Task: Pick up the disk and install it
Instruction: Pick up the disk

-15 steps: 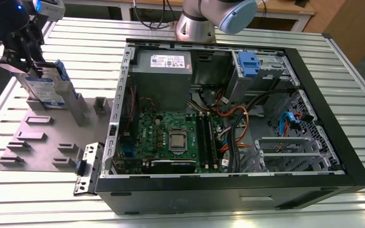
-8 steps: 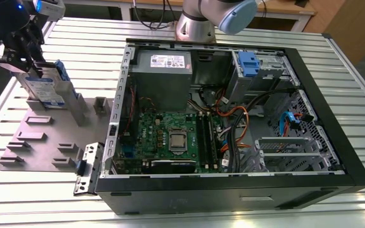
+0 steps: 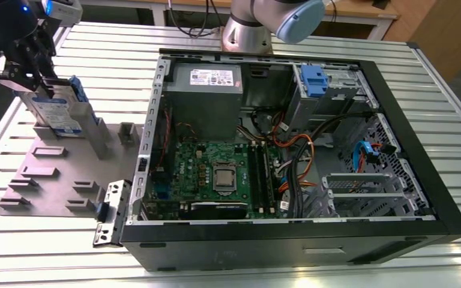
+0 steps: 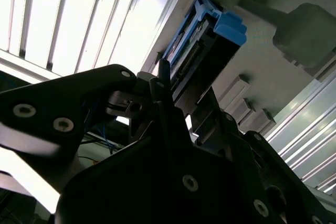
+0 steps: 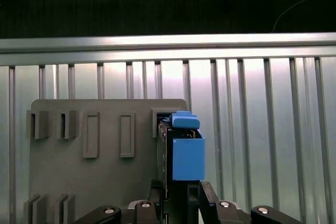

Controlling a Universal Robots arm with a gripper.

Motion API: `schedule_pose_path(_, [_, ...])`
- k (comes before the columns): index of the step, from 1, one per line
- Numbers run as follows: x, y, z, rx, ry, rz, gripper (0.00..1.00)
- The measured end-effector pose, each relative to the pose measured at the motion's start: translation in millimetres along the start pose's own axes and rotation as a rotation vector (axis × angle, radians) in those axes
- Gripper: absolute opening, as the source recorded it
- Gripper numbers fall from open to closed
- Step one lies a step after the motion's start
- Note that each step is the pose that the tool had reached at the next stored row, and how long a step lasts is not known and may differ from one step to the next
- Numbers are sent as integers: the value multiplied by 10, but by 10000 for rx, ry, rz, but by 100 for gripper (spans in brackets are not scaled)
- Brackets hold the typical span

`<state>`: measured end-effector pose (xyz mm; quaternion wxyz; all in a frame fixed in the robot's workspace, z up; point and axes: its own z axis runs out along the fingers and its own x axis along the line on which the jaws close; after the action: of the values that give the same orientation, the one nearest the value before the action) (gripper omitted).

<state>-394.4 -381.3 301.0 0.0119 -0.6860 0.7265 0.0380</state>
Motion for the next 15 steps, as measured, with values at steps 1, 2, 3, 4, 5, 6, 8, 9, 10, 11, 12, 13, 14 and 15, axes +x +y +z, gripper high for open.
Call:
schedule_pose_path(1, [0,0,0,1,0,0,40])
schedule_pose_path(2, [0,0,-1,-2,3,1,40])
schedule_pose_path(3, [0,0,-1,-3,3,0,35])
schedule_pose_path(4, [-1,0,-1,-2,1,0,35])
schedule_pose_path(5, [-1,0,0,-1,1,0,35])
schedule_pose_path(6, [-1,0,0,0,0,0,35])
schedule_pose_path(8, [-1,0,0,0,0,0,35])
schedule_pose_path(9, [-1,0,0,0,0,0,35])
schedule_pose_path(10, [-2,0,0,1,0,0,35])
schedule_pose_path(11, [-2,0,0,0,0,1,35])
schedule_pose_path(12, [-2,0,0,0,0,1,35])
schedule_pose_path(13, [-2,0,0,0,0,0,35])
schedule_pose_path(14, [-2,0,0,0,0,0,35])
schedule_pose_path(15, [-2,0,0,0,0,0,35])
